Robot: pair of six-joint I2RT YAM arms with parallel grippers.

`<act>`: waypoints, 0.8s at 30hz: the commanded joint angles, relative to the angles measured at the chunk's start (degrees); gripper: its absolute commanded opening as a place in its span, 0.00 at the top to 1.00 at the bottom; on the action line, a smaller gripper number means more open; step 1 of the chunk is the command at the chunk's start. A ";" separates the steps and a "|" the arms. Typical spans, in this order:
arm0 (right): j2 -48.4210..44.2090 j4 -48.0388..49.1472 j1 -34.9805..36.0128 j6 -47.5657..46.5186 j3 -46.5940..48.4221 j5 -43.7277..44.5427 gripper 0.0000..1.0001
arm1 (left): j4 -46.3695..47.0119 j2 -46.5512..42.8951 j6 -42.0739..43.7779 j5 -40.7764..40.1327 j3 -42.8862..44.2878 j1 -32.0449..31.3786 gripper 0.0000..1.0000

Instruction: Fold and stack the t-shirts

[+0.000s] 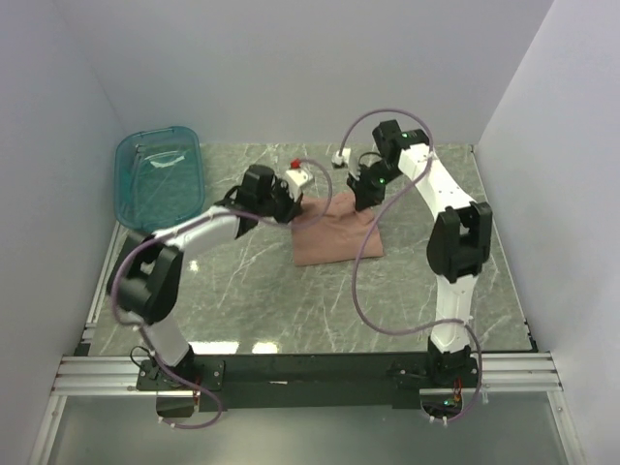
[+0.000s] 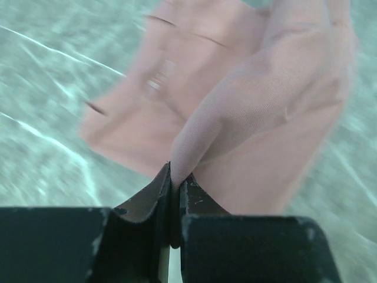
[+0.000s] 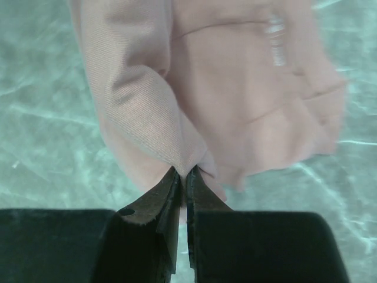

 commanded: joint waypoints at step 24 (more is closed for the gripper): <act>15.30 18.73 -2.37 27.33 13.24 11.48 0.97 | -1.43 29.21 -4.96 8.41 28.93 9.67 0.88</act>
